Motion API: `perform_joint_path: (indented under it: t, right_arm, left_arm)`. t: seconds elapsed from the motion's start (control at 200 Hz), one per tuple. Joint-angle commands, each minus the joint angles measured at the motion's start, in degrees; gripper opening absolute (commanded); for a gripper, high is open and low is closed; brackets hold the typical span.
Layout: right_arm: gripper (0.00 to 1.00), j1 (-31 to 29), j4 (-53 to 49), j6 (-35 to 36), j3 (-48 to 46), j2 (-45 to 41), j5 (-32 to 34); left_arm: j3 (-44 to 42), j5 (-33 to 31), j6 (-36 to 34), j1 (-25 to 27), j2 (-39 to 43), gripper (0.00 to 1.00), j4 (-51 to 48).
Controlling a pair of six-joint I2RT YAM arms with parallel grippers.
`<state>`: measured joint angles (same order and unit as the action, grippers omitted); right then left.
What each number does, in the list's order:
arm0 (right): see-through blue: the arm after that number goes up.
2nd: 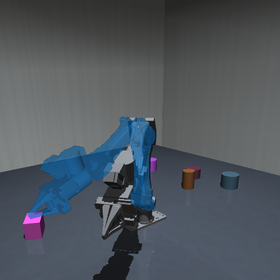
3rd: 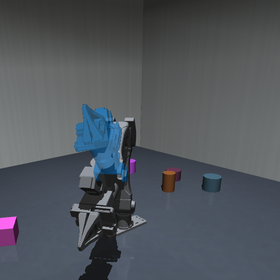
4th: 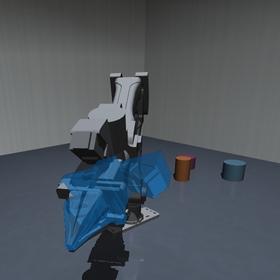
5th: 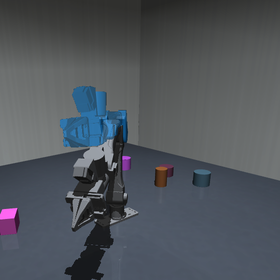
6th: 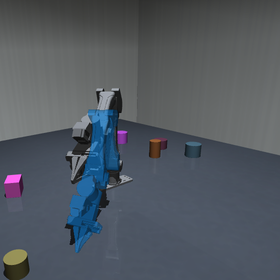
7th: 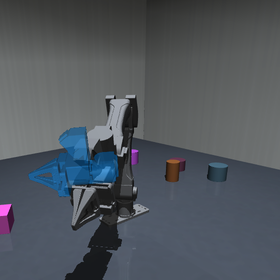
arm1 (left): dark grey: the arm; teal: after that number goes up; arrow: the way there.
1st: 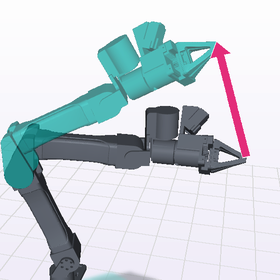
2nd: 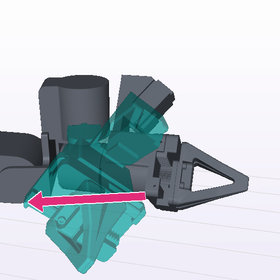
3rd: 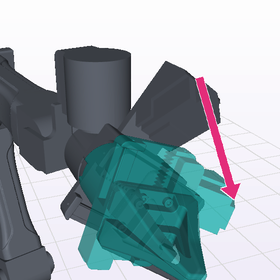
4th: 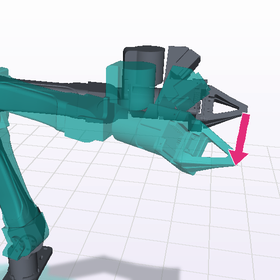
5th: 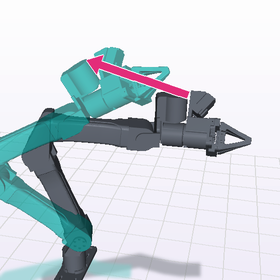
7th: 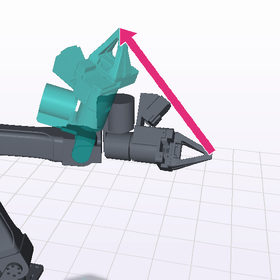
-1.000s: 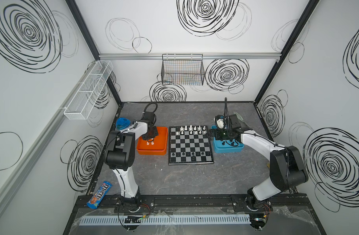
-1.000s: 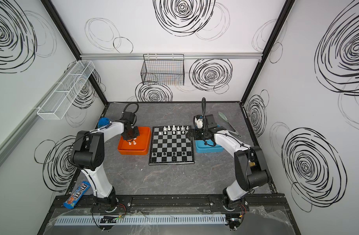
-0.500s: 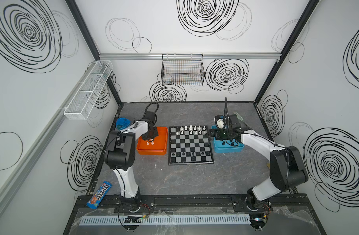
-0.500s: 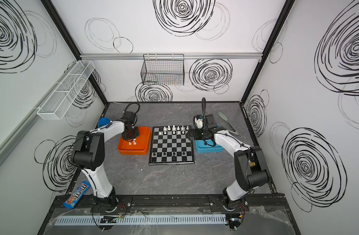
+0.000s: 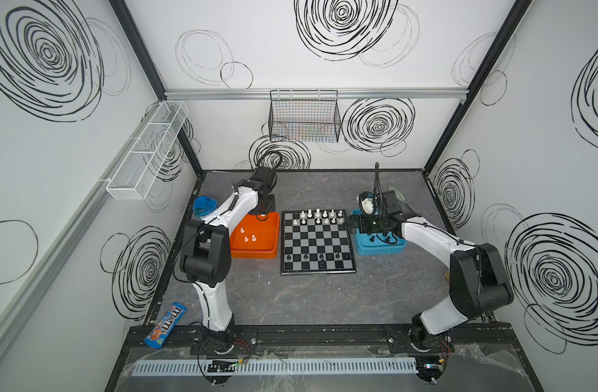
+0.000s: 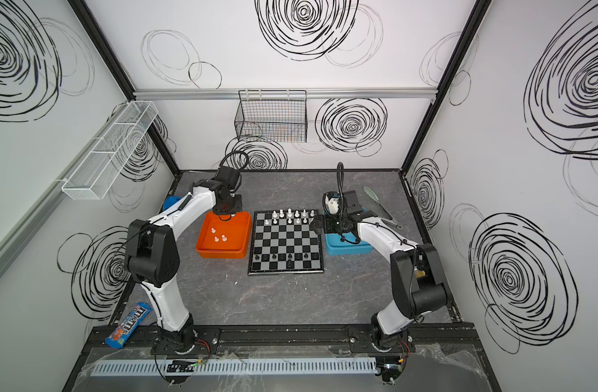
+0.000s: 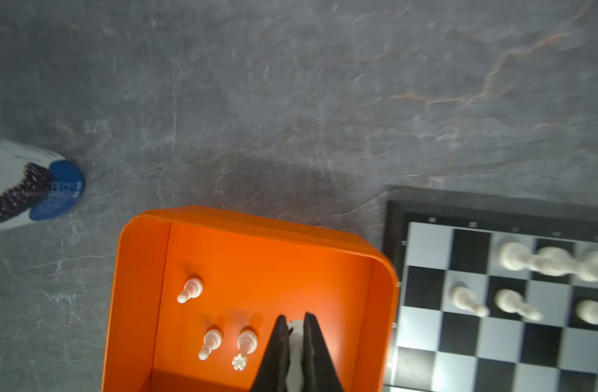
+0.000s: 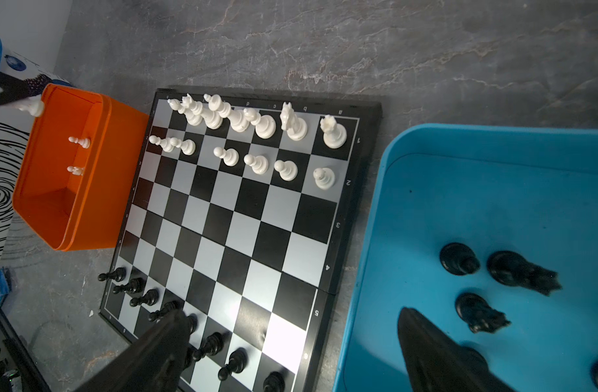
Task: Set up the chess pieces on the board
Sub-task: 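Lift the white piece with the left gripper and carry it over the board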
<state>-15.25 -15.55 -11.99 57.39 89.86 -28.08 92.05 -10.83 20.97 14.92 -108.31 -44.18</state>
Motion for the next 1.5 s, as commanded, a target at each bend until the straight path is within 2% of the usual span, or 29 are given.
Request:
perform_joint_path:
  t: [0.0, 0.225, 0.54, 1.496]
  right_arm:
    - [1.00, 0.4, -0.7, 0.4, 1.5, -0.7, 0.2]
    - [1.00, 0.8, -0.6, 0.5, 1.2, -1.0, 0.0]
    - [1.00, 1.4, -0.6, 0.7, 0.7, -1.2, -0.1]
    - [1.00, 3.3, 0.7, 0.7, -0.4, 0.4, -1.6]
  left_arm:
    - [6.0, 0.0, -0.3, 3.0, -2.1, 0.00, -3.4]
    - [13.7, 2.1, 0.8, 6.2, -10.0, 0.00, -4.0]
    - [17.9, 5.5, 1.7, 7.5, -17.0, 0.00, -3.5]
    - [23.0, 8.7, 2.2, 8.1, -24.5, 0.00, -3.4]
